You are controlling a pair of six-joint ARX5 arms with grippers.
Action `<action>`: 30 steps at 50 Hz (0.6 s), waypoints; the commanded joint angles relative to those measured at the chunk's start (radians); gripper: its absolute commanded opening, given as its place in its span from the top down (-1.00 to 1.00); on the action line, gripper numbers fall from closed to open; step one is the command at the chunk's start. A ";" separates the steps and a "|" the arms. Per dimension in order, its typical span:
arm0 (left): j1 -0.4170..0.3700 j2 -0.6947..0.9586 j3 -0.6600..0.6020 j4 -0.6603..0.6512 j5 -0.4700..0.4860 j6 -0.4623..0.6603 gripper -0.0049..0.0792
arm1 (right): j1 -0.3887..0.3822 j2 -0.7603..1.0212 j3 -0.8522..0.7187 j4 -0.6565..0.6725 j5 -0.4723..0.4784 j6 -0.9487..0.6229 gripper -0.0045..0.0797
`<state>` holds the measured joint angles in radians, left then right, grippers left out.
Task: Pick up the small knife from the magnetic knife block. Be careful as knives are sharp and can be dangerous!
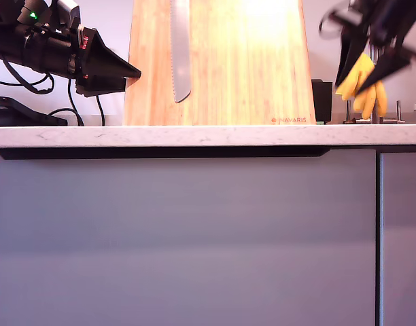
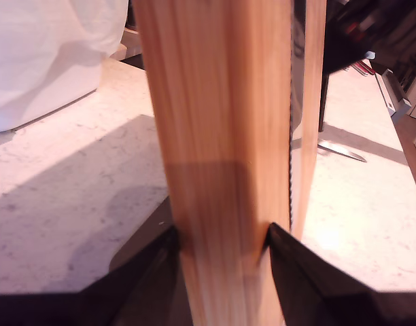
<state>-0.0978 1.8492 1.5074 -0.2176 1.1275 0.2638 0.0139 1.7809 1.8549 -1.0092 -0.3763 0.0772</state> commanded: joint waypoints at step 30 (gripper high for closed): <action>-0.062 0.024 0.006 0.014 -0.021 -0.002 0.93 | 0.097 -0.161 -0.007 -0.012 0.106 -0.183 0.92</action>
<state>-0.0978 1.8492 1.5074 -0.2169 1.1225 0.2638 0.0971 1.6546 1.8549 -1.0332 -0.2790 -0.1005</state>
